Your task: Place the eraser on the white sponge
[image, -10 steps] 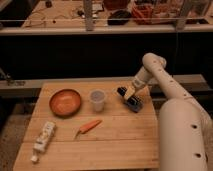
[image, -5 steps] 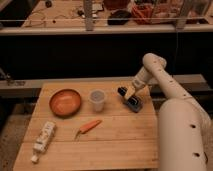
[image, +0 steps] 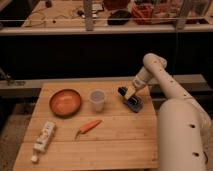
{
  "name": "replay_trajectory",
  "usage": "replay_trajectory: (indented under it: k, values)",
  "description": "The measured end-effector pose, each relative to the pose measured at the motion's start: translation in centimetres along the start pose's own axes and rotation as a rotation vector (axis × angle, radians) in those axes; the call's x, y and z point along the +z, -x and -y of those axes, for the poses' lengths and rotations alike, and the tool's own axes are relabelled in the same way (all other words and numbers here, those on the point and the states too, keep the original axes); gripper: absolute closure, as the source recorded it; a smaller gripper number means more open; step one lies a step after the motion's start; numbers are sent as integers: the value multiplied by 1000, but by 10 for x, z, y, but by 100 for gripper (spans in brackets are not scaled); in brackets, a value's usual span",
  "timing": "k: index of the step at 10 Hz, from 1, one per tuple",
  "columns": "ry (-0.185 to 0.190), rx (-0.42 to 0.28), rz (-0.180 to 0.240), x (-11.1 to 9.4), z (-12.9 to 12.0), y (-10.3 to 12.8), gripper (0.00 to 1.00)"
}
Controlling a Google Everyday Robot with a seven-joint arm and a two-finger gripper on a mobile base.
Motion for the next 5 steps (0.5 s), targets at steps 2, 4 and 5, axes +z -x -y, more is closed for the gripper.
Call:
replay_trajectory:
  k: [2, 4, 5]
  values:
    - [0, 6, 3, -1, 1, 0, 80]
    - [0, 10, 6, -2, 2, 0, 74]
    - [-1, 14, 7, -2, 2, 0, 74]
